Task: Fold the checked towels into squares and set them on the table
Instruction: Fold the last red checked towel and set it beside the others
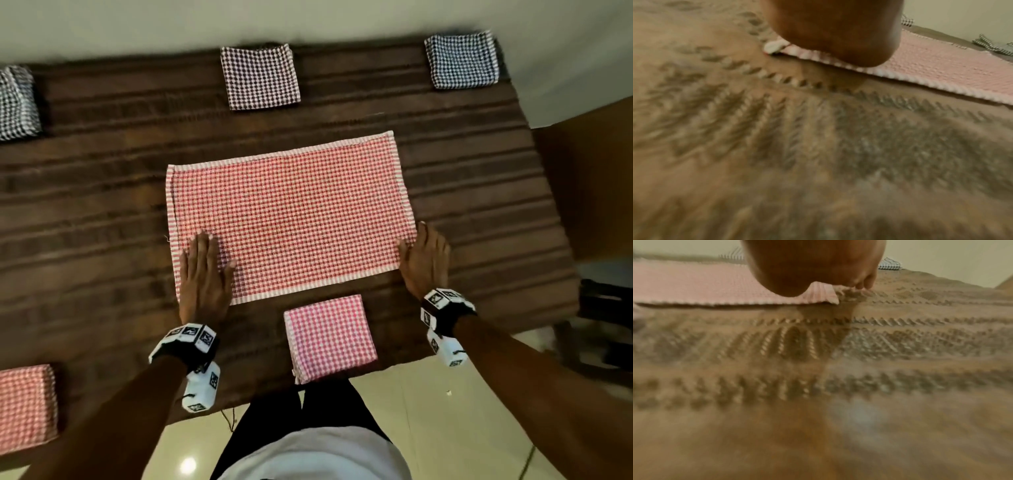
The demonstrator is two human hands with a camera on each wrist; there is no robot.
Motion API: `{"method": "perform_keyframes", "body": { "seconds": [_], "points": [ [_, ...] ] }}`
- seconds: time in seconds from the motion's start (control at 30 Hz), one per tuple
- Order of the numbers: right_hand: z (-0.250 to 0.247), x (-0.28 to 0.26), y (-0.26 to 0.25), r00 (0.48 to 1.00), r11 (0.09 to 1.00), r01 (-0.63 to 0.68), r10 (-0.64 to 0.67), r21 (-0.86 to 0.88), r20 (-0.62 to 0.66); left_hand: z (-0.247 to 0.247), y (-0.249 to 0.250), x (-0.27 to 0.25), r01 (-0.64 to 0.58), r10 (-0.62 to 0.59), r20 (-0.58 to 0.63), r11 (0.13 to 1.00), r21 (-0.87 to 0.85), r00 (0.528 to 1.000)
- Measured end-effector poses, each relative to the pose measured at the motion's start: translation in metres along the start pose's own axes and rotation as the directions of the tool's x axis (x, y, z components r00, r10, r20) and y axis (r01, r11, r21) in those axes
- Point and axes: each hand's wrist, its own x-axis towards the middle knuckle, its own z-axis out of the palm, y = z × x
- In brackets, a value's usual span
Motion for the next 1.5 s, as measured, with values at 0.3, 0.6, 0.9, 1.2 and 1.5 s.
{"method": "perform_keyframes", "body": {
  "seconds": [0.3, 0.6, 0.9, 1.2, 1.5],
  "points": [
    [-0.041, 0.031, -0.015, 0.898, 0.874, -0.394, 0.301, 0.283, 0.320, -0.018, 0.090, 0.044, -0.102, 0.106, 0.009, 0.974, -0.204, 0.994],
    [-0.048, -0.030, -0.176, 0.988, 0.908, 0.150, -0.157, 0.391, -0.015, -0.061, 0.104, 0.099, 0.057, 0.102, 0.302, 0.878, -0.474, 0.948],
    [0.000, -0.113, -0.301, 0.867, 0.786, 0.394, -0.490, 0.476, 0.091, -0.078, -0.009, 0.136, 0.221, -0.178, 0.140, 0.884, -0.413, 0.974],
    [0.009, -0.124, -0.343, 0.857, 0.792, 0.294, -0.466, 0.535, 0.220, -0.079, -0.062, 0.135, 0.220, -0.201, 0.088, 0.882, -0.418, 0.976],
    [0.024, -0.135, -0.367, 0.806, 0.832, 0.127, -0.404, 0.541, 0.432, -0.077, -0.070, 0.137, 0.218, -0.207, 0.073, 0.872, -0.437, 0.976]
  ]
}}
